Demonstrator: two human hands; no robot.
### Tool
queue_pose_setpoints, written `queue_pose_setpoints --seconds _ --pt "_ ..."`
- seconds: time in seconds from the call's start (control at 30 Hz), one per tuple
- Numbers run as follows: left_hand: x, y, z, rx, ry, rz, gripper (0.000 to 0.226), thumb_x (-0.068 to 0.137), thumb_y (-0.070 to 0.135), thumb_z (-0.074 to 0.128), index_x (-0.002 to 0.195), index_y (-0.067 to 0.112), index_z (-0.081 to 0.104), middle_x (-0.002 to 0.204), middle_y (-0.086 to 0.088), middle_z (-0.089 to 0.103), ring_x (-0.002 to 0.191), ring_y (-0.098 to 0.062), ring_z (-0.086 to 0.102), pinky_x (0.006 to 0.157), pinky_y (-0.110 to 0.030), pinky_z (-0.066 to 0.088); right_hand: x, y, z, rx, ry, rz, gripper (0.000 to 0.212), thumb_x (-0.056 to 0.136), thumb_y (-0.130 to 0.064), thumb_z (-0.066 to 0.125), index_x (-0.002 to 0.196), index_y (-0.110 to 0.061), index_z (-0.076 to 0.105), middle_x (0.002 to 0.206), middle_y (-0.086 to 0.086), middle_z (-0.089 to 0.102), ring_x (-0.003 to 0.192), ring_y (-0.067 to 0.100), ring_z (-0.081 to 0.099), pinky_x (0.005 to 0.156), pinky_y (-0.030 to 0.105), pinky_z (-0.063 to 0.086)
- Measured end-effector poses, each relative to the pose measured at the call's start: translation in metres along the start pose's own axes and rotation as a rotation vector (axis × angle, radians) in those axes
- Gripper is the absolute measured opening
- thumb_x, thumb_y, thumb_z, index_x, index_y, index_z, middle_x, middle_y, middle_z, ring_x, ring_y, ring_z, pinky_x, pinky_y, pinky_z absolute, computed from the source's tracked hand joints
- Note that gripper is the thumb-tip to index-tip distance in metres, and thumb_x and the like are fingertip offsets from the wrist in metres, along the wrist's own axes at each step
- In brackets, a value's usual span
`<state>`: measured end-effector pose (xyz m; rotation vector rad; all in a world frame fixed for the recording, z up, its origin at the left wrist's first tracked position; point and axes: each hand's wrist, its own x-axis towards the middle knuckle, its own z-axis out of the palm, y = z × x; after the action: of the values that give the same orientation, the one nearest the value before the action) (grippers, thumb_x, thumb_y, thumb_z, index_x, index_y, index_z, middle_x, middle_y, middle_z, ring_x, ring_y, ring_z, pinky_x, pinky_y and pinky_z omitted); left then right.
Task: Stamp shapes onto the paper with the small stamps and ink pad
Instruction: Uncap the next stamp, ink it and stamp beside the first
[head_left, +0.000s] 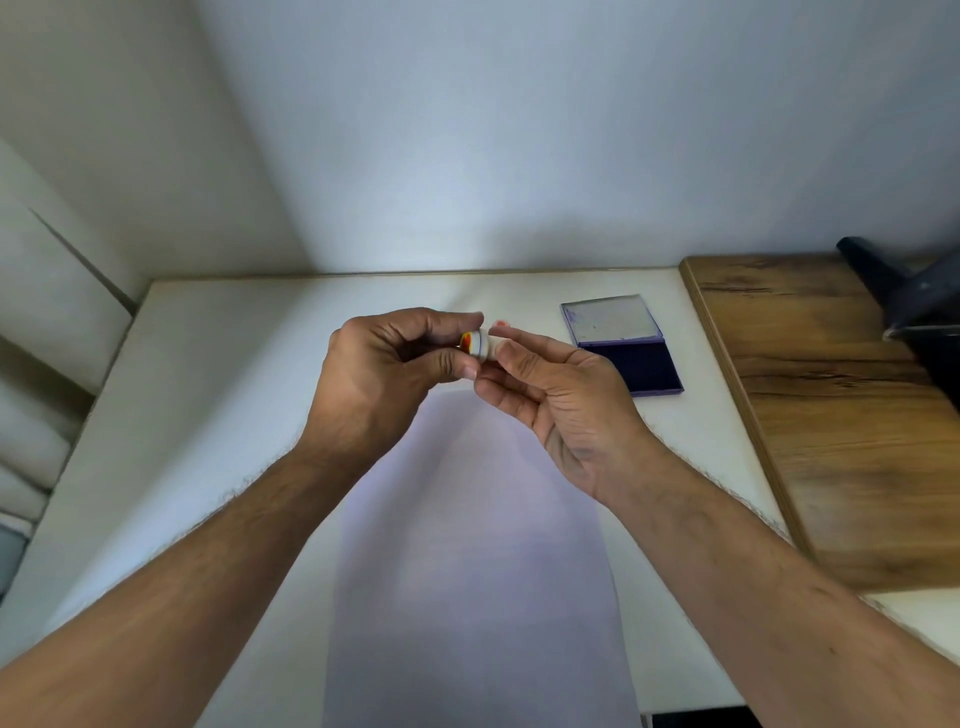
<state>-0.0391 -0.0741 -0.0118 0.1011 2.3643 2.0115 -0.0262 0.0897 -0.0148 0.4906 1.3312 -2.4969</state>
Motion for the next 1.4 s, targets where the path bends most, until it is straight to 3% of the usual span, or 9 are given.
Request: queue_pose_setpoints --seconds 0.17,0.4,0.7,0.83,0.93,1.0,1.07,1.23,1.4 --pt "0.004 0.005 0.016 -0.069 -0.004 -0.053 0.031 0.078 -0.003 0.077 0.098 0.021 0.076 0.085 0.006 0.079 0.084 -0.008 0.074 0.079 -0.021 0.058 -0.002 -0.007 -0.01 0.031 0.028 -0.03 0.02 0.086 0.007 0.062 0.104 0.0 0.07 0.094 0.018 0.075 0.084 0.026 0.073 0.076 0.032 0.061" --pt "0.006 0.004 0.031 -0.162 -0.027 -0.065 0.034 0.086 -0.008 0.066 0.102 0.022 0.073 0.083 0.008 0.075 0.077 -0.009 0.071 0.078 -0.022 0.057 -0.001 -0.015 -0.023 0.214 -0.014 0.049 0.022 0.091 0.008 0.053 0.105 0.0 0.067 0.095 0.015 0.075 0.082 0.022 0.074 0.07 0.028 0.061" --pt "0.007 0.002 0.034 -0.192 -0.053 -0.015 0.035 0.085 -0.005 0.07 0.105 0.023 0.073 0.109 -0.01 0.074 0.112 -0.028 0.066 0.094 -0.037 0.057 0.003 -0.016 -0.026 0.287 -0.046 0.02 0.024 0.09 0.012 0.049 0.1 -0.002 0.066 0.089 0.01 0.076 0.082 0.019 0.075 0.069 0.027 0.06" --pt "0.008 0.001 0.035 -0.175 -0.034 -0.038 0.035 0.085 -0.005 0.07 0.105 0.023 0.074 0.106 -0.009 0.074 0.104 -0.022 0.069 0.089 -0.033 0.058 0.002 -0.019 -0.026 0.235 -0.022 -0.016 0.023 0.09 0.01 0.052 0.104 -0.002 0.066 0.089 0.013 0.076 0.08 0.023 0.075 0.072 0.03 0.061" --pt "0.008 0.001 0.037 -0.175 0.036 -0.074 0.032 0.085 -0.006 0.069 0.108 0.015 0.073 0.102 -0.011 0.075 0.09 -0.015 0.073 0.086 -0.028 0.057 0.004 -0.025 -0.033 -0.152 0.169 -0.202 0.018 0.087 -0.003 0.067 0.105 -0.004 0.069 0.085 0.013 0.075 0.076 0.024 0.074 0.077 0.036 0.061" --pt "0.007 0.0 0.038 -0.168 0.092 -0.105 0.031 0.084 -0.005 0.07 0.109 0.013 0.072 0.1 -0.009 0.073 0.084 -0.01 0.074 0.09 -0.03 0.057 0.007 -0.026 -0.046 -0.785 0.37 -0.425 0.02 0.083 -0.021 0.074 0.102 -0.015 0.074 0.083 0.001 0.076 0.072 0.008 0.072 0.077 0.025 0.06" --pt "0.007 -0.002 0.038 -0.155 0.133 -0.131 0.029 0.084 -0.003 0.072 0.107 0.015 0.073 0.095 -0.005 0.07 0.083 -0.009 0.074 0.096 -0.037 0.056 0.007 -0.026 -0.056 -1.195 0.445 -0.574 0.023 0.084 -0.031 0.072 0.104 -0.02 0.075 0.088 -0.006 0.075 0.073 -0.001 0.067 0.075 0.009 0.053" --pt "0.008 -0.002 0.038 -0.108 0.166 -0.164 0.028 0.081 0.005 0.077 0.105 0.019 0.075 0.092 -0.002 0.069 0.085 -0.014 0.072 0.099 -0.045 0.054 0.012 -0.029 -0.07 -1.462 0.513 -0.674 0.028 0.091 -0.025 0.066 0.115 -0.013 0.07 0.107 0.008 0.072 0.095 0.018 0.067 0.086 0.033 0.057" --pt "0.006 0.0 0.039 -0.106 0.142 -0.181 0.028 0.081 0.004 0.077 0.107 0.016 0.074 0.085 0.005 0.072 0.074 -0.003 0.071 0.094 -0.035 0.057 0.012 -0.029 -0.07 -1.606 0.465 -0.611 0.021 0.092 -0.02 0.064 0.1 -0.003 0.073 0.096 0.015 0.071 0.085 0.027 0.068 0.08 0.039 0.058"
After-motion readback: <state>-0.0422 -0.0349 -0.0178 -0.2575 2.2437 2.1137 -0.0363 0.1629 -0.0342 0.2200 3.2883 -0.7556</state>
